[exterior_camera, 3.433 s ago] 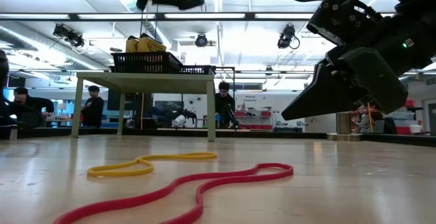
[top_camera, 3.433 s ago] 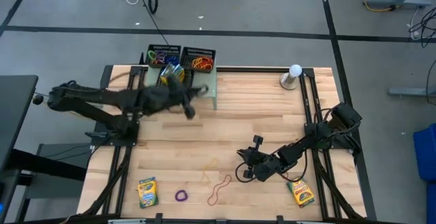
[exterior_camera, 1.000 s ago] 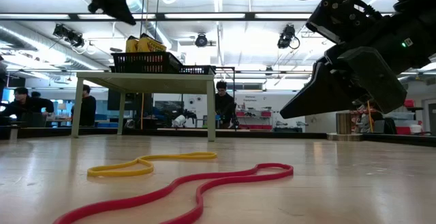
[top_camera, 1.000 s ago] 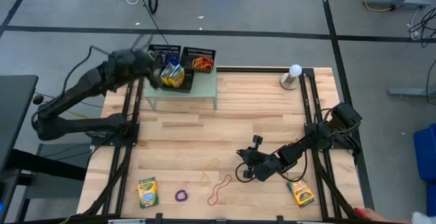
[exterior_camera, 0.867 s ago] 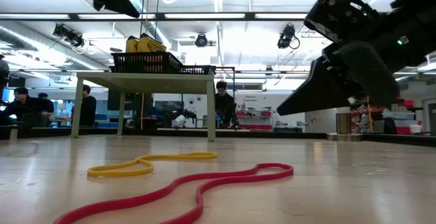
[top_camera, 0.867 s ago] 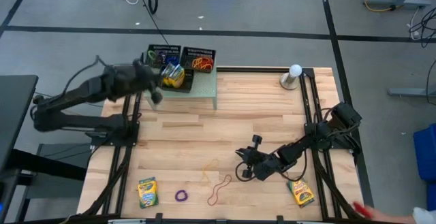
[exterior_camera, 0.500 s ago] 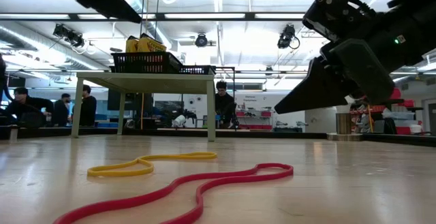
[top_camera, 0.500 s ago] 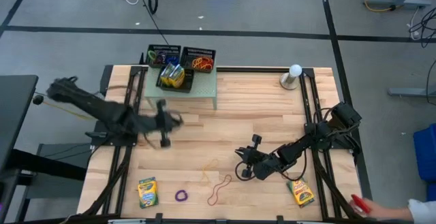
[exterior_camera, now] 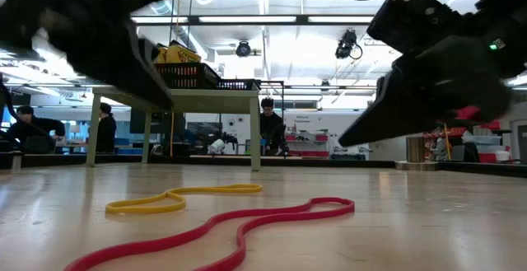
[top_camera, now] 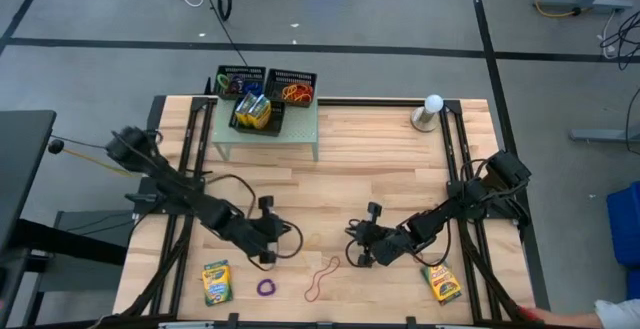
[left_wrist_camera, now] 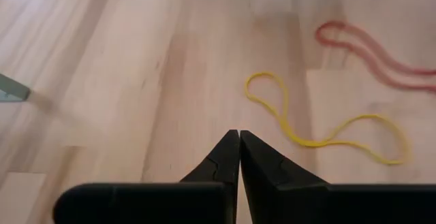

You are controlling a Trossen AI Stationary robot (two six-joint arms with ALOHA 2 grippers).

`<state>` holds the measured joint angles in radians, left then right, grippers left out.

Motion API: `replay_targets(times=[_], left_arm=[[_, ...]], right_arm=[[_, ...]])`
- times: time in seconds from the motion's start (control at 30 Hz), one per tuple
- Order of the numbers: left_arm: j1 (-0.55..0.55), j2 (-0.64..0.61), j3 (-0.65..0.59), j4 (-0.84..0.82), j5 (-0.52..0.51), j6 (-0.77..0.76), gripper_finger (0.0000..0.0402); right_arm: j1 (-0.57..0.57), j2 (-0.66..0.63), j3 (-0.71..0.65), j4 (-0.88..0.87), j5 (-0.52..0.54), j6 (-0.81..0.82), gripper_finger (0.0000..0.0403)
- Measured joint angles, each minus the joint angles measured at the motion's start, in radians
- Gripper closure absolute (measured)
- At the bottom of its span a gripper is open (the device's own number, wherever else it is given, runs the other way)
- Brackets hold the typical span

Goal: Pick & Place Office Desk Supplies
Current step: Put the yellow rubber band into the top right black bin

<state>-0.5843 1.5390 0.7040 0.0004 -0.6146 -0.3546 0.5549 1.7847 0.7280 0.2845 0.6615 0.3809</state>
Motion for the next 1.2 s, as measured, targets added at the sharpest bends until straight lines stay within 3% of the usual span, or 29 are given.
replay_targets(times=[0.07, 0.33, 0.63, 0.8, 0.93, 1.2], left_arm=[[0.004, 0.064, -0.003, 0.06, -0.012, 0.004, 0.0383], [0.023, 0.253, 0.014, 0.316, 0.054, -0.028, 0.0385], [0.021, 0.368, 0.149, 0.178, 0.078, -0.048, 0.0283], [0.03, 0.377, 0.201, 0.074, 0.139, -0.084, 0.0264], [0.036, 0.377, 0.222, -0.003, 0.154, -0.125, 0.0284], [0.055, 0.368, 0.226, -0.062, 0.219, -0.081, 0.0392]], right_arm=[[0.001, 0.0, 0.0, 0.006, -0.051, 0.002, 0.0371], [-0.004, 0.002, 0.0, 0.014, -0.056, 0.005, 0.0371], [-0.005, 0.002, 0.0, 0.019, -0.054, 0.004, 0.0371], [-0.005, 0.002, 0.0, 0.017, -0.054, 0.004, 0.0371], [-0.005, 0.002, 0.0, 0.015, -0.054, 0.004, 0.0371], [-0.005, 0.002, 0.0, 0.016, -0.055, 0.004, 0.0371]])
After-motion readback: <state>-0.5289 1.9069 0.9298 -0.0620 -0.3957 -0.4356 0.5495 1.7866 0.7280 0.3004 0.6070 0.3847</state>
